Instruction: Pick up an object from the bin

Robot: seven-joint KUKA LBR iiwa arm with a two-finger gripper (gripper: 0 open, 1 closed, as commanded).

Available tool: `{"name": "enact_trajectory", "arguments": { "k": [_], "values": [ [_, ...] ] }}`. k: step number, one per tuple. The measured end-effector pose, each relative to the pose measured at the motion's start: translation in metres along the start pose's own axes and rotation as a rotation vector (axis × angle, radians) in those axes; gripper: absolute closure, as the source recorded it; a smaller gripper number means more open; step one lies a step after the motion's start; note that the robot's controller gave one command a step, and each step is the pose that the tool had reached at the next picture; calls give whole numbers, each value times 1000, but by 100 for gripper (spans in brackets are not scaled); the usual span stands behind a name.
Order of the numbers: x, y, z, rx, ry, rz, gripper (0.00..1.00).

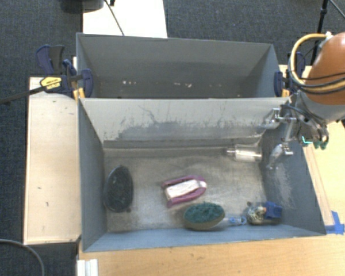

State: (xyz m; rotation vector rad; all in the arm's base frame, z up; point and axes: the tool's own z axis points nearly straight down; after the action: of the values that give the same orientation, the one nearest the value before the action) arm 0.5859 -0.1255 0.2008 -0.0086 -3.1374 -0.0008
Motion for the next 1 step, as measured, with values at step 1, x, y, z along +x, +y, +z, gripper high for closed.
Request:
{"name": "enact_trajectory", "arguments": {
  "k": [1],
  "values": [
    [-2, 18, 63, -2, -2, 104, 0]
  ]
}}
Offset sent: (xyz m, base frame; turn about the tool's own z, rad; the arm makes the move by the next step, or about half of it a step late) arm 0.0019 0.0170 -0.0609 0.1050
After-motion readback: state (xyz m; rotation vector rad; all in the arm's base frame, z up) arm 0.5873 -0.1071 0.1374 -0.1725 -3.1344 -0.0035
